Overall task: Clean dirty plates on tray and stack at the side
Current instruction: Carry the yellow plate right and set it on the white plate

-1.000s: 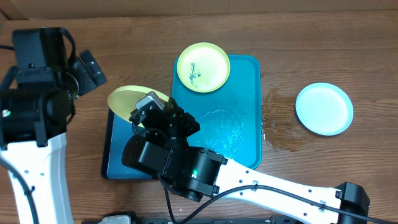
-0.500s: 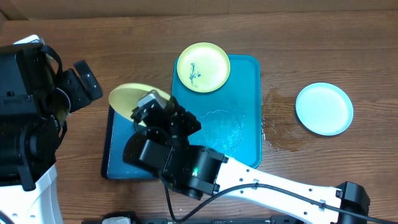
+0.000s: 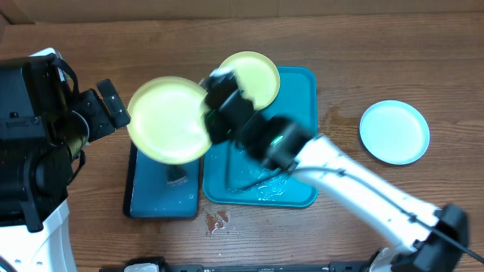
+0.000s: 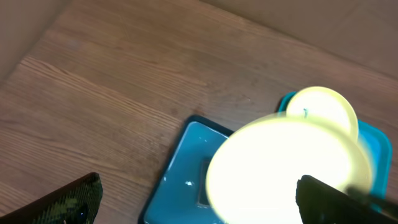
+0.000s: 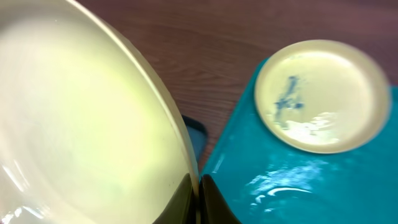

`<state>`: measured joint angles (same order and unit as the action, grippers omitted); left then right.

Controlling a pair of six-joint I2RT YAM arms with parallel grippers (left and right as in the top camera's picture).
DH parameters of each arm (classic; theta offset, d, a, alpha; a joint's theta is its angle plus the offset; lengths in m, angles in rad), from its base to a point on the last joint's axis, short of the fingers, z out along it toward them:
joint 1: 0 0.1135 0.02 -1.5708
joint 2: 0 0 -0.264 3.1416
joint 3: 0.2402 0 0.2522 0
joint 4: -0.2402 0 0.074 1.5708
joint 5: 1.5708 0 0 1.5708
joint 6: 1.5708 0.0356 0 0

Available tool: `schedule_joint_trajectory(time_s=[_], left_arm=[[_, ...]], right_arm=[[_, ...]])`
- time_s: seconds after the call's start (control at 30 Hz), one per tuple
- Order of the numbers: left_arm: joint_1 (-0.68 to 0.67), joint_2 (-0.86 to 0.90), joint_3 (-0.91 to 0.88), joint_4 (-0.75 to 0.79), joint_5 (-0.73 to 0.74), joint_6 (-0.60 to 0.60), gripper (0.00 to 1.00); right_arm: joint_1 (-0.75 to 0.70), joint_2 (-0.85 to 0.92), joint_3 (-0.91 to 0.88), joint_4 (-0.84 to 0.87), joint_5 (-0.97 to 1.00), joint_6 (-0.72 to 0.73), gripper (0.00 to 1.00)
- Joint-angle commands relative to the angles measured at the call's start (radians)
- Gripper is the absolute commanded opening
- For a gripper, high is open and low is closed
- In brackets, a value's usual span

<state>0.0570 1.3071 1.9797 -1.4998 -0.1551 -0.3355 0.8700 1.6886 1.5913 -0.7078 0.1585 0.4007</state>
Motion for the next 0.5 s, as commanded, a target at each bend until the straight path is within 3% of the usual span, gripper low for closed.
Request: schedule_joint_trajectory(time_s=[0.0, 0.23, 0.47], left_arm=[[0.002, -0.002, 0.019, -0.008, 0.068, 0.019, 1.00], [0.002, -0.002, 0.019, -0.007, 0.100, 0.018, 1.00], [0.002, -0.002, 0.019, -0.006, 0.107, 0.018, 1.00]], right_arm=[[-0.226, -0.151, 0.027, 0.025, -0.516, 0.053, 0.04], [-0.716, -0.240, 0.027, -0.182, -0.567, 0.128, 0.04], [-1.149, -0.124, 0.004, -0.478, -0.301, 0.114, 0.04]])
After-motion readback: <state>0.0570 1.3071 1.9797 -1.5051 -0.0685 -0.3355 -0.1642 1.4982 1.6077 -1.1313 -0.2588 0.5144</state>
